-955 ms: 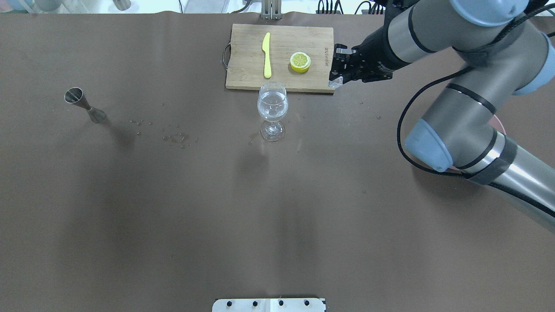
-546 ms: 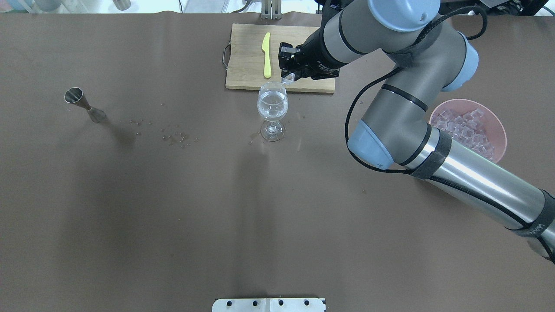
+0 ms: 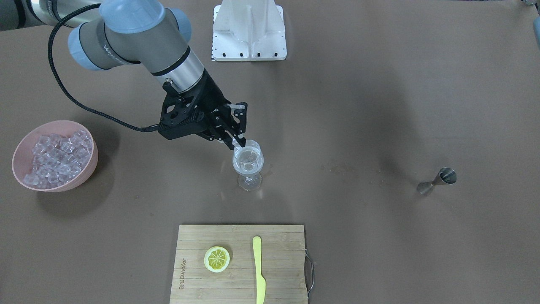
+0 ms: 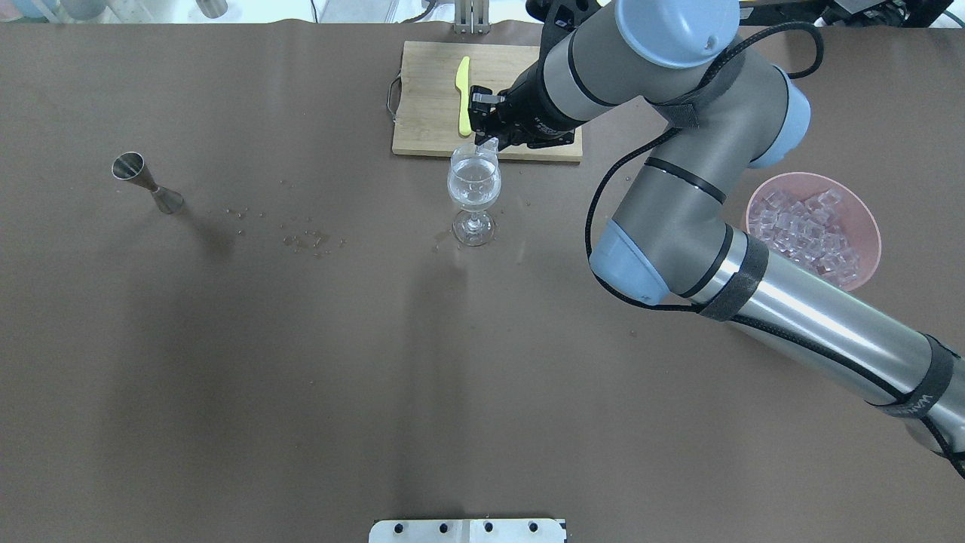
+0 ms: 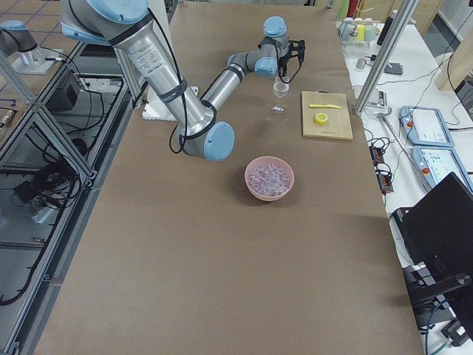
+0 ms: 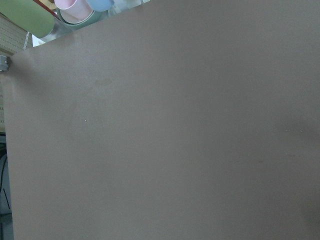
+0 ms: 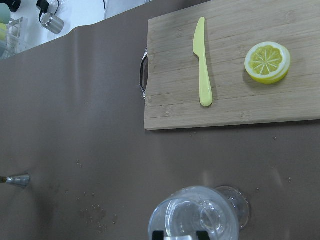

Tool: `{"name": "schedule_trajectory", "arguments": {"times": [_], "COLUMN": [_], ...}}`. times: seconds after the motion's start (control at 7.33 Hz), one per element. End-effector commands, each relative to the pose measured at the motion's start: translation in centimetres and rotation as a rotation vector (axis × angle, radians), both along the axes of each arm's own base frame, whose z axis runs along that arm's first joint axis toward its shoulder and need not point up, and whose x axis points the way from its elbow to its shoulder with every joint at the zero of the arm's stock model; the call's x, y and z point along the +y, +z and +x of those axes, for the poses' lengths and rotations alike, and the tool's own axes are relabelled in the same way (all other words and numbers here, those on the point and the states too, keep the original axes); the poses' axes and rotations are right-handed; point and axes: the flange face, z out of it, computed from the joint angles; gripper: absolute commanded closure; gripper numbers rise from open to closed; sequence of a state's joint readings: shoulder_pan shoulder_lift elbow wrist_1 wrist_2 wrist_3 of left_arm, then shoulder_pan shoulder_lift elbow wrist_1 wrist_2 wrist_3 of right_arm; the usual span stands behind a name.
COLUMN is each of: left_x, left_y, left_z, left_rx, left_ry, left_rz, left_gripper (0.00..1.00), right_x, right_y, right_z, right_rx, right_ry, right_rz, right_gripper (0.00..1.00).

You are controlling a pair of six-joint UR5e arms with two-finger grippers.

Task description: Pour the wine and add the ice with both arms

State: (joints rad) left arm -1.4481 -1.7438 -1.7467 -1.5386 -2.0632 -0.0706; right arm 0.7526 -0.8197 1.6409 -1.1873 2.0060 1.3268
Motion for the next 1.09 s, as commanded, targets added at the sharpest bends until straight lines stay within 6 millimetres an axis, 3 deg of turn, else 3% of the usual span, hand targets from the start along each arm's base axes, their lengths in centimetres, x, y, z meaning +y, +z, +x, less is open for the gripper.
{"name": "schedule_trajectory", "arguments": {"times": [0.0, 0.14, 0.41, 0.68, 0.82, 0.96], "left_x": [0.0, 0.0, -0.1, -0.1, -0.1, 0.1], "left_y": [0.1, 0.2, 0.2, 0.2, 0.2, 0.3], "left_z": [0.0, 0.0, -0.3, -0.3, -0.3, -0.6], "left_rx": [0.000, -0.001, 0.000, 0.000, 0.000, 0.001], "left_ry": [0.000, 0.001, -0.005, -0.006, -0.006, -0.011], "left_rz": [-0.002, -0.003, -0.004, -0.001, -0.001, -0.006], "left_gripper": [0.02, 0.02, 0.02, 0.02, 0.02, 0.02], "right_x": [0.5, 0.5, 0.4, 0.3, 0.3, 0.3], "right_y": [-0.2, -1.0, -1.5, -1.4, -1.4, -1.5], "right_z": [-0.9, -0.9, -0.9, -0.8, -0.8, -0.6], "right_rx": [0.005, -0.005, -0.030, -0.024, -0.018, -0.010], "right_ry": [0.010, 0.019, 0.049, 0.067, 0.061, 0.052], "right_rz": [0.009, 0.006, -0.052, -0.045, -0.029, 0.005], "right_gripper": [1.00, 1.00, 0.34, 0.17, 0.01, 0.00]}}
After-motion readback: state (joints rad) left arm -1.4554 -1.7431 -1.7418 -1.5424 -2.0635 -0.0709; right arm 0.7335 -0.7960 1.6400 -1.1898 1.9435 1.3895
